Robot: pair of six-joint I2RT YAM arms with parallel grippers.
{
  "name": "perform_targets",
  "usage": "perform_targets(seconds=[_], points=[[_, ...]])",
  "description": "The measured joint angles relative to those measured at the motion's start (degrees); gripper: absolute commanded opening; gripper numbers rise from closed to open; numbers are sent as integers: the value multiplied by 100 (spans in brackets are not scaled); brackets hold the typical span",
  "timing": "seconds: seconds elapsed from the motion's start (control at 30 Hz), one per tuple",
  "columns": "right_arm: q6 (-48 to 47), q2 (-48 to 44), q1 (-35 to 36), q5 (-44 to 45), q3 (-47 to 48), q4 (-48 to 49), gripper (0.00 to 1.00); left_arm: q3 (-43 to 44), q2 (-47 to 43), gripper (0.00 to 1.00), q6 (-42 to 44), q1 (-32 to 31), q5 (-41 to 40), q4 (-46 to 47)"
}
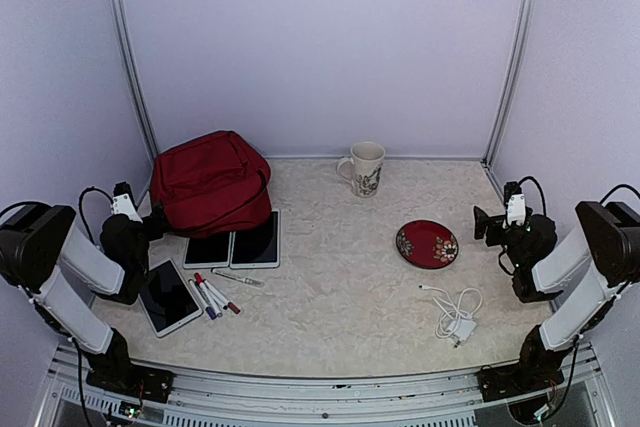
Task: Pack the student bag
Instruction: Pick up the student bag from the corner of the board.
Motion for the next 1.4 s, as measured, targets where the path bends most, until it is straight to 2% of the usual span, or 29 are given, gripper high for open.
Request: perform_targets(seconds=[0.23,0.3,0.4,0.43,0.5,0.6,0.7,0.83,1.03,1.07,1.1,1.13,1.23,1.4], points=[[0,0,0,-9,0,0,100,2,-11,99,22,-26,13,-11],[0,0,0,-9,0,-2,100,81,-179,99,133,-136,-31,-343],[7,-26,0,7,28,-105,100,761,-695,98,216,-448,-184,-1593],[15,-103,0,33,85,-321,100,1248,-872,96,229,-577,-251,-2225],[81,-455,0,136,302,-1005,100,2015,-1012,89,260,-793,-315,-3034],[282,-1239,-7,44,846,-2057,100,3147,-957,89,448,-1355,-339,-4306],[487,-1882,-7,-457,1532,-2887,100,4030,-485,98,723,-2011,-380,-5366],[811,-2306,2,-1062,2205,-3705,100,5040,715,99,1095,-2682,-382,-6798],[1134,-2542,125,-1766,2310,-4579,100,5877,2011,99,1429,-2817,-378,-8220],[1174,-2586,140,-1818,2304,-4695,100,5958,2096,96,1469,-2813,-365,-8384],[1191,-2632,151,-1851,2299,-4789,100,6015,2153,87,1506,-2806,-358,-8487],[1215,-2686,160,-1875,2295,-4889,100,6111,2218,69,1530,-2800,-363,-8614],[1274,-2898,192,-1947,2247,-5066,100,6413,2420,0,1537,-2782,-374,-8894],[1344,-3215,365,-2035,2229,-5187,100,6638,2448,0,1405,-2767,-437,-9101]])
